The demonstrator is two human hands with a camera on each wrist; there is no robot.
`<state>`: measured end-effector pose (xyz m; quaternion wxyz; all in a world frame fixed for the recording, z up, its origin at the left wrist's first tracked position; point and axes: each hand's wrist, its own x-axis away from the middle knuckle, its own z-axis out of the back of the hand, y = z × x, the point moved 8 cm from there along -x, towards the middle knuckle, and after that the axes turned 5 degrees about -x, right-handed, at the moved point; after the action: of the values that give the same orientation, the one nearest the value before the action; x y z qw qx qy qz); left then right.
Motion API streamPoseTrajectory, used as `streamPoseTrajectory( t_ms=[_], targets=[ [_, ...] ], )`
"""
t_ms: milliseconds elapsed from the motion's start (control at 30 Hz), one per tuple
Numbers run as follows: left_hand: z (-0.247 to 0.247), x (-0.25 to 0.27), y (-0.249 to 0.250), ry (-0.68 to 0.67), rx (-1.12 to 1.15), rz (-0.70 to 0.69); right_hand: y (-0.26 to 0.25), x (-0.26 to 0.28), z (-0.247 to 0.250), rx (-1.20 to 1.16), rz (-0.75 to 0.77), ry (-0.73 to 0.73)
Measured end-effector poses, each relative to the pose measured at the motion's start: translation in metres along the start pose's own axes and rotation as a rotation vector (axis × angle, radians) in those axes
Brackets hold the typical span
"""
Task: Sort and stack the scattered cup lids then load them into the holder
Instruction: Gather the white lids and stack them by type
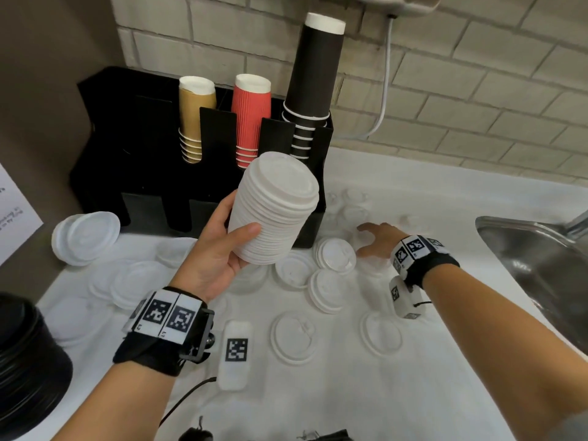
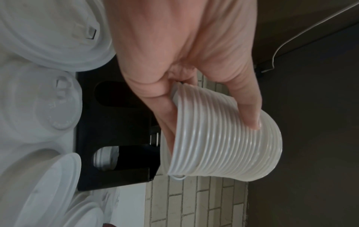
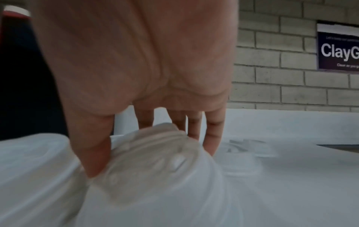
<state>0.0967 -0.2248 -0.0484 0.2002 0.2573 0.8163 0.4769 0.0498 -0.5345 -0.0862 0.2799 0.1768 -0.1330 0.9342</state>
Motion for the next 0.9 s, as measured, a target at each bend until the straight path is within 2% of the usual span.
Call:
streamPoseTrajectory(
  t_ms=[100,200,300,400,467,533,600,733,900],
  targets=[
    [0.002,0.0,-0.002,0.003,0.0,0.007,0.007,0.001,0.011,-0.088,0.016,0.07],
    [0.002,-0.002,-0.005,0.008,0.005,0.017,0.036,0.007,0.032,-0.103,-0.046,0.139],
    [-0.002,-0.003,-0.007,-0.002,0.005,0.023,0.072,0.017,0.035,-0.08,-0.153,0.098],
    [-0.006,-0.003,-0.01,-0.014,0.004,0.026,0.087,0.026,0.024,-0.029,-0.202,0.054],
    [-0.009,-0.002,-0.011,-0.018,0.003,0.026,0.076,0.026,0.023,-0.025,-0.11,0.114],
    [-0.011,-0.003,-0.012,-0.021,0.005,0.026,0.051,0.026,0.023,-0.156,0.068,0.163],
    [-0.014,-0.002,-0.012,-0.023,0.005,0.026,0.029,0.025,0.018,-0.262,0.183,0.136],
    [-0.018,-0.001,-0.014,-0.023,-0.005,0.025,0.016,0.019,-0.01,-0.054,0.146,0.044],
    [-0.017,0.0,-0.017,-0.021,-0.004,0.031,0.021,0.028,0.007,-0.066,0.159,0.179]
  ],
)
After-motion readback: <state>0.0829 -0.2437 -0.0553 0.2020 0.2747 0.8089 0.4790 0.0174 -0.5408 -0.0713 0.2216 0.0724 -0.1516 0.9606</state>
